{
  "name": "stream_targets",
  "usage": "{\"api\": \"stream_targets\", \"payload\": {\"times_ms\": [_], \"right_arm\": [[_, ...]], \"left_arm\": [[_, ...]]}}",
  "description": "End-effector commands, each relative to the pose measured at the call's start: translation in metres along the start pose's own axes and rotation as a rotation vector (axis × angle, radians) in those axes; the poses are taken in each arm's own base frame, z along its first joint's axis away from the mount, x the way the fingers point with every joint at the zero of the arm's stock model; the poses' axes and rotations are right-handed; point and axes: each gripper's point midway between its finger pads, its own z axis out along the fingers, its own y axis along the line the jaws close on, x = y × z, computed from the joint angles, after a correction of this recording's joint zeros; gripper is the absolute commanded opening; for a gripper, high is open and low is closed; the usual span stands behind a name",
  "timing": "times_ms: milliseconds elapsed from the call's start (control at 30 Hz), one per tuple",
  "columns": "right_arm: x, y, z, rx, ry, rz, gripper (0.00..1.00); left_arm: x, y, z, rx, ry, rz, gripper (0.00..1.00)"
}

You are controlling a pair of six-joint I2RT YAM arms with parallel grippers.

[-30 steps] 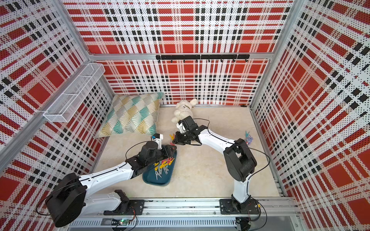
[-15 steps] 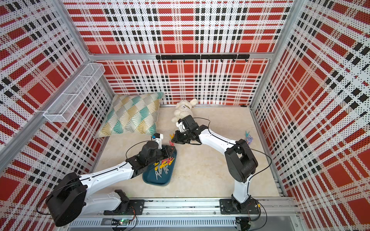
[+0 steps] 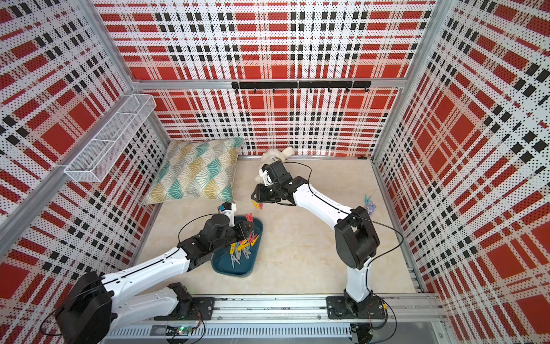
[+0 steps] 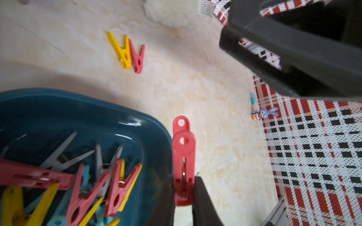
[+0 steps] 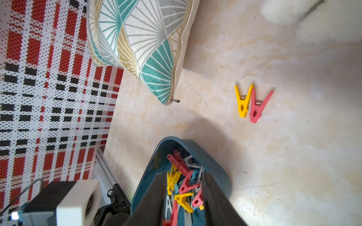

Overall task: Put the clothespins into the storage box
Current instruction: Place the clothespin in the storage box.

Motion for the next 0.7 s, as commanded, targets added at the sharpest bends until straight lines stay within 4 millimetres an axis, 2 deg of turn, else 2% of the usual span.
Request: {"api": "stream_targets", "payload": {"times_ms": [0,300,567,667], "right_arm": [[0.004,-0.034,0.021,0.158,0.033,-0.019,0.38],[-0.006,-0.085,0.065,0.378,0.055,-0.05,0.35],[-0.014,-0.104,0.095,0.439,0.062,-0.037,0.34],[-0.015,-0.109,0.104,0.451,0.066,-0.035,0.34]], "left_arm": [[0.01,0.028,-0.007,-0.09,0.021,-0.011,0.11],[0.026,0.062,-0.013,-0.192,0.052,-0.021,0.13],[0.034,0.079,-0.014,-0.251,0.07,-0.018,0.16],[0.036,0.082,-0.014,-0.263,0.074,-0.016,0.25]]}}
